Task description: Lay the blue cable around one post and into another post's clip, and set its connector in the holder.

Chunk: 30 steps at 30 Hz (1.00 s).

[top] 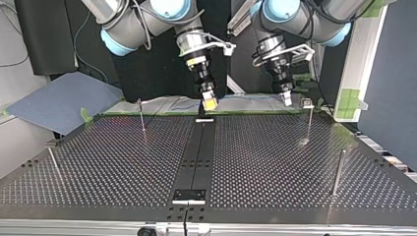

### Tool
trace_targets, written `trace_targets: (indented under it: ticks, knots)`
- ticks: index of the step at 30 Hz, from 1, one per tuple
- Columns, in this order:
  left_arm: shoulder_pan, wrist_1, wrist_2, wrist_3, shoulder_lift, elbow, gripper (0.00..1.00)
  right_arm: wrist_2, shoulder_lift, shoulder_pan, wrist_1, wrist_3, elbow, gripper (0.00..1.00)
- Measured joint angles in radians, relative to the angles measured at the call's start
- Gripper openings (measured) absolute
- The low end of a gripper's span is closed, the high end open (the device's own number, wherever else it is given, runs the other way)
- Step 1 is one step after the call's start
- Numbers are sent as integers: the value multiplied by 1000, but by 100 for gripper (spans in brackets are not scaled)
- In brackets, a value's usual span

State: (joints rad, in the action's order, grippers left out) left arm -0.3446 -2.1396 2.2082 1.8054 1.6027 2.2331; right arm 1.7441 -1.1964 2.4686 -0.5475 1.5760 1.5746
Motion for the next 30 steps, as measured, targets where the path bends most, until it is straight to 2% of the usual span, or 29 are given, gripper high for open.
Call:
trace_targets:
  ticks: [7,12,18,30]
  knots:
    - [24,-60,43,30,-60,-21,0,-17,-2,-8,25,3,-52,0]
    - [47,-98,50,50,-98,-34,0,-49,-1,-11,30,4,-95,0]
    - [94,-149,13,78,-149,-48,0,-83,1,-14,42,5,-140,0]
    - [201,-256,-94,176,-255,-114,0,-127,3,-15,86,7,-200,0]
